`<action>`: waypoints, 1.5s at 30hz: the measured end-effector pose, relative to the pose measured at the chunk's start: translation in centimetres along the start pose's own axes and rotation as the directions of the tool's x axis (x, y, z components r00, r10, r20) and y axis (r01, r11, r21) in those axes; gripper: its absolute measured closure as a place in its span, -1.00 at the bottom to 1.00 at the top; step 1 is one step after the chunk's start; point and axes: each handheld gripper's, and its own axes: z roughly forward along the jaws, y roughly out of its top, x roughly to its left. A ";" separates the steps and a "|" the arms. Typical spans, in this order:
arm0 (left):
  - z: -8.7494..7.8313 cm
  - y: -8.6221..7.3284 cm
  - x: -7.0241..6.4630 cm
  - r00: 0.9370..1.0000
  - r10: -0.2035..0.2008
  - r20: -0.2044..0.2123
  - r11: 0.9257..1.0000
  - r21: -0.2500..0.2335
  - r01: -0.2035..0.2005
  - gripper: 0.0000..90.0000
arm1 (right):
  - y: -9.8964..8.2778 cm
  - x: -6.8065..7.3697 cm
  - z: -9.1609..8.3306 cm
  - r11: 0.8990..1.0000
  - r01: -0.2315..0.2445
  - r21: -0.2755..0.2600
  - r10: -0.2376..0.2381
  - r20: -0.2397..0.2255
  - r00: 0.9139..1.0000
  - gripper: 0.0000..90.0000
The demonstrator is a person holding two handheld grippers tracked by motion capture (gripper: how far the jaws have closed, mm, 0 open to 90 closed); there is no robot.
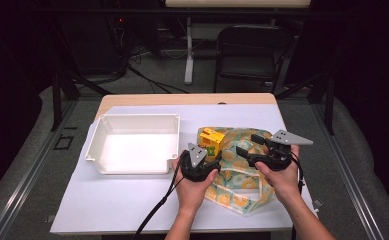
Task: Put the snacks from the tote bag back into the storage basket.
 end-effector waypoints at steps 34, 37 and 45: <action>-4.7 1.5 3.3 0.998 -0.049 -0.028 0.994 -0.095 0.047 -0.31 | -4.3 -2.0 -0.4 0.998 -0.010 0.066 0.004 0.083 0.997 -0.55; -5.1 1.6 3.8 0.998 -0.051 -0.041 0.994 -0.100 0.046 -0.31 | -4.4 -2.1 -0.3 0.998 -0.015 0.067 0.009 0.083 0.997 -0.56; -6.1 1.4 5.2 0.994 -0.083 -0.067 0.990 -0.117 0.075 -0.31 | -4.4 -1.8 -0.1 0.997 -0.010 0.074 0.004 0.080 0.997 -0.60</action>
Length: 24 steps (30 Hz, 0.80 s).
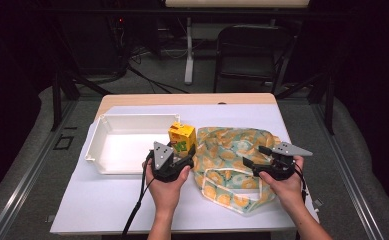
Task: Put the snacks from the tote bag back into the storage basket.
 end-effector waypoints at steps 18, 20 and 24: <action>-0.7 -0.1 2.6 0.997 0.006 -0.071 1.000 -0.005 -0.006 -0.31 | -0.2 0.3 0.3 1.000 0.005 0.013 -0.005 0.004 1.000 -0.63; -0.6 -0.1 3.0 0.997 0.011 -0.081 1.000 0.003 -0.011 -0.31 | -0.2 0.3 0.4 1.000 -0.001 0.010 0.001 0.006 1.000 -0.63; -0.2 0.1 3.7 0.994 0.010 -0.105 1.000 0.003 -0.010 -0.31 | -0.3 0.3 0.4 1.000 -0.001 0.017 0.001 0.007 1.000 -0.63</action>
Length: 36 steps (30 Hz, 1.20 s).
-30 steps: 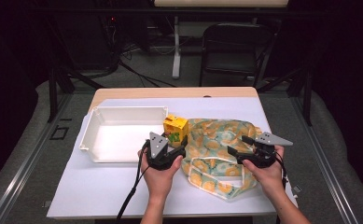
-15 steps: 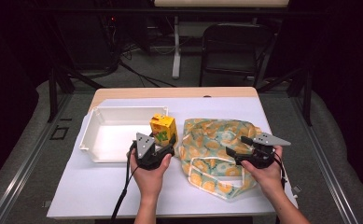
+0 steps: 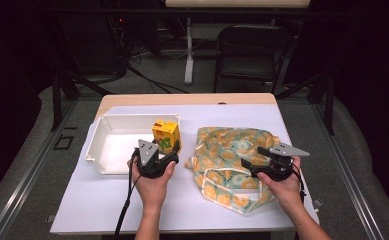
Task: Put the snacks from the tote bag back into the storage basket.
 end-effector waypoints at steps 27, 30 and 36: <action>3.4 0.1 5.3 0.991 -0.048 -0.127 0.999 0.010 0.050 -0.31 | -0.3 0.1 0.3 1.000 -0.010 0.006 0.010 0.007 1.000 -0.64; 4.0 0.0 5.6 0.990 -0.041 -0.132 0.999 0.026 0.045 -0.31 | -0.3 0.0 0.4 1.000 -0.009 0.008 0.009 0.008 1.000 -0.64; 5.3 0.1 6.2 0.989 -0.043 -0.140 0.998 0.041 0.050 -0.30 | -0.4 -0.1 0.4 1.000 -0.014 0.010 0.014 0.009 1.000 -0.64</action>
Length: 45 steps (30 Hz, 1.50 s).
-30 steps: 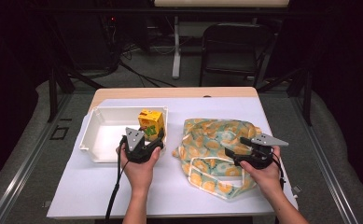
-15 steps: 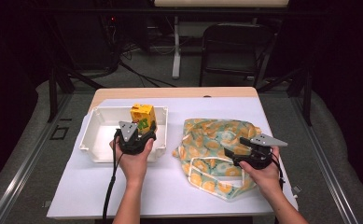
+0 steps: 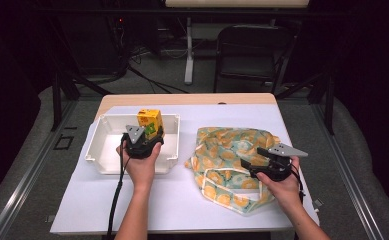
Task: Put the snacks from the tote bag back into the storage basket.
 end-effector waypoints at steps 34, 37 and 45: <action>6.2 0.6 1.9 0.995 -0.075 -0.072 0.996 0.032 0.078 -0.31 | -0.5 -0.8 -0.2 0.999 -0.039 0.003 0.039 0.018 0.999 -0.63; 6.5 0.3 1.9 0.995 -0.051 -0.089 0.998 0.036 0.054 -0.31 | -0.6 -0.6 -0.1 0.999 -0.038 0.006 0.037 0.015 0.999 -0.63; 7.2 -0.3 1.9 0.993 -0.009 -0.114 0.999 0.050 0.015 -0.31 | -0.7 -0.6 0.1 0.999 -0.033 0.017 0.033 0.013 0.999 -0.63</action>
